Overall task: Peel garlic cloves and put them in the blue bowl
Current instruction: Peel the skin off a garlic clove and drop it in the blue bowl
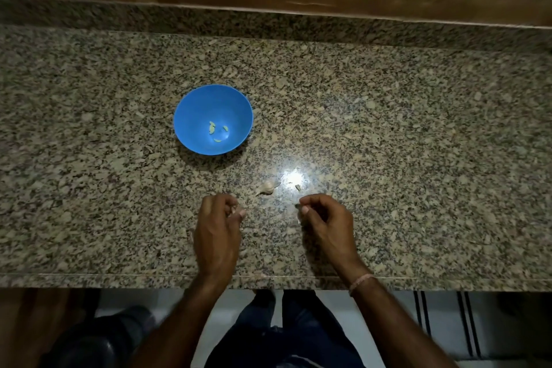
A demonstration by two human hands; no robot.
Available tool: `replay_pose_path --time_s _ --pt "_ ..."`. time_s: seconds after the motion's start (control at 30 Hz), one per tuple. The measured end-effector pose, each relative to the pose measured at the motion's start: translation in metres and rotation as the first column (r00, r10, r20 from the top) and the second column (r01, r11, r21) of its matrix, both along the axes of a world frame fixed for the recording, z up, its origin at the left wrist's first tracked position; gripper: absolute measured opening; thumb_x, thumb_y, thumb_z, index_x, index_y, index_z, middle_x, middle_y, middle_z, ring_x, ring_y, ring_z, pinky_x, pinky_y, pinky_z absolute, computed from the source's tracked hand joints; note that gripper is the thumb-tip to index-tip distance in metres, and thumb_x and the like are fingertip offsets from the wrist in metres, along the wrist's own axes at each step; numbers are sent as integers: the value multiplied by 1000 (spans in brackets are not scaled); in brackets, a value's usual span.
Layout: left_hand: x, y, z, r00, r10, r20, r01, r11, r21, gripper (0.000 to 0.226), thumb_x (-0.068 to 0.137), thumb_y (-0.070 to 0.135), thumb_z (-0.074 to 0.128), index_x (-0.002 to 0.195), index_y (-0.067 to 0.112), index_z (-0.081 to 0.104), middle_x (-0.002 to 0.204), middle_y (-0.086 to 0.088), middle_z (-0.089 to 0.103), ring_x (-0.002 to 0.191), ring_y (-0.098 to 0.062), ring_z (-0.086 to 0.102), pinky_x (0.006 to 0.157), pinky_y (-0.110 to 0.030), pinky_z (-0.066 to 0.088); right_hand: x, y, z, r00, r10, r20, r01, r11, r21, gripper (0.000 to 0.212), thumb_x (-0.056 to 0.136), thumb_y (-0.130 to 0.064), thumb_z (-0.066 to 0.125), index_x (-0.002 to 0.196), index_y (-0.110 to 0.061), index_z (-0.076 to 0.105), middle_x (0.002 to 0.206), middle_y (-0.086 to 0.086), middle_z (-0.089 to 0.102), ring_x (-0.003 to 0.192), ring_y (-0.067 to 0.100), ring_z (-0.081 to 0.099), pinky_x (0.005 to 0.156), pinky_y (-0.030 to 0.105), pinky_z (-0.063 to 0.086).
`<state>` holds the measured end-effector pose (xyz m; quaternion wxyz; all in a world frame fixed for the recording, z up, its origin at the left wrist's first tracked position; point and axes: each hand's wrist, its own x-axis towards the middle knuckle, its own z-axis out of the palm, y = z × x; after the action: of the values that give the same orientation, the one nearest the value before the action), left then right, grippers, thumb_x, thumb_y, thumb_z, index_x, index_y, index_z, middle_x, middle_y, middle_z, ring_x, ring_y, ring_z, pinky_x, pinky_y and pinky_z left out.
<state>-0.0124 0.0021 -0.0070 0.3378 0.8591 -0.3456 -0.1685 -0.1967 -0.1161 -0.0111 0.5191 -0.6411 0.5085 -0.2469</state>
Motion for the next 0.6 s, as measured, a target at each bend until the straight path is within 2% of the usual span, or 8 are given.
replay_pose_path --time_s 0.1,0.17,0.23,0.33,0.47,0.6 --pt "-36 -9 2 976 -188 -107 183 982 -55 18 95 24 73 109 24 61 108 12 54 88 -2 61 64 -13 50 -18 -9 -1 999 -36 2 36 999 -8 18 96 -1 67 104 -15 76 101 -6 77 100 5 72 90 21 57" --pt "-55 -21 -5 946 -300 -124 297 954 -47 28 93 32 76 115 25 59 112 12 53 96 -6 60 69 -23 55 -27 -12 -3 999 -45 1 45 999 -4 18 97 -3 67 105 -17 75 102 -5 78 100 8 73 90 23 57" --pt "-66 -32 -14 924 -374 -77 375 927 -2 38 90 39 77 118 25 57 114 8 53 102 -12 58 72 -34 55 -34 -13 -4 999 -44 -9 44 999 -3 18 97 -2 66 105 -16 75 102 -5 77 100 8 72 88 21 57" --pt "-70 -43 -18 925 -379 12 378 925 44 31 90 35 78 112 22 59 107 5 56 96 -17 57 67 -36 52 -38 -13 -5 999 -41 -9 41 999 11 19 96 0 67 106 -14 75 103 -6 77 100 7 72 89 21 57" --pt "-68 -47 -19 939 -343 23 343 939 19 9 94 19 73 92 20 64 89 6 56 83 -16 55 64 -38 49 -38 -12 -9 999 -44 -15 44 999 15 17 94 -1 69 106 -12 76 103 -5 77 100 7 72 89 25 58" --pt "-63 -47 -19 933 -351 80 348 936 49 15 90 11 78 86 18 64 85 4 57 79 -16 55 59 -40 50 -31 -16 -11 999 -18 -38 18 1000 2 16 94 -4 71 106 -13 75 102 -6 76 98 5 71 88 24 59"
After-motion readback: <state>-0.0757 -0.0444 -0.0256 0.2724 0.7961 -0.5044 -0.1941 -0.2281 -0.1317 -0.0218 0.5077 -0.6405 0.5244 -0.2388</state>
